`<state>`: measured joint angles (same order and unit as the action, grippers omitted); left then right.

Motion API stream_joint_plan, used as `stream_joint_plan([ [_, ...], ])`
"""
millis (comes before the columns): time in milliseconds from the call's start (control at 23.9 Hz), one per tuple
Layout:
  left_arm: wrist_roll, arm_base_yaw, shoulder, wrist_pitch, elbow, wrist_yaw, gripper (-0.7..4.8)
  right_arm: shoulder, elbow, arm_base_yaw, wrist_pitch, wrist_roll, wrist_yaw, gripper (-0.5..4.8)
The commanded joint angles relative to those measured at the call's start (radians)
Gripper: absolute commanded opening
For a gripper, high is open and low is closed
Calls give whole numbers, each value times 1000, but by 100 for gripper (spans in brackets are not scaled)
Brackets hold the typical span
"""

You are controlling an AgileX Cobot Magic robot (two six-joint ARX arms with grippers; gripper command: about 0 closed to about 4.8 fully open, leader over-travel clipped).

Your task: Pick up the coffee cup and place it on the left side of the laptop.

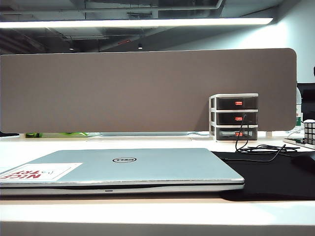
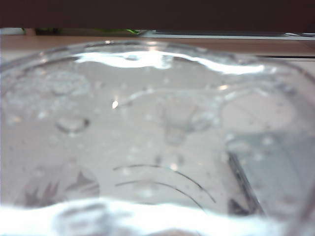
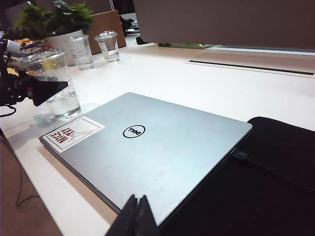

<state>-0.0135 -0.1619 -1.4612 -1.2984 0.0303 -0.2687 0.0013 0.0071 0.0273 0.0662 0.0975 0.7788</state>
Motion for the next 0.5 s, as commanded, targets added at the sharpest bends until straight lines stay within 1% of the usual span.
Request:
stream_joint_plan([
  [42,9,0,0,7,-2,-5,479,-2,-6,-1,-15,0,6,-1],
  [334,18,0,0,-27,-8,-5,479,-2,-6,0,-16,0,5,-1],
  [418,55,0,2,-50,-26,-6,479,-2,-6,0,-18,0,5,-1],
  [502,78,0,5,-42,-25,-37,479,-2,-6,0,-18,-1,5,-1],
])
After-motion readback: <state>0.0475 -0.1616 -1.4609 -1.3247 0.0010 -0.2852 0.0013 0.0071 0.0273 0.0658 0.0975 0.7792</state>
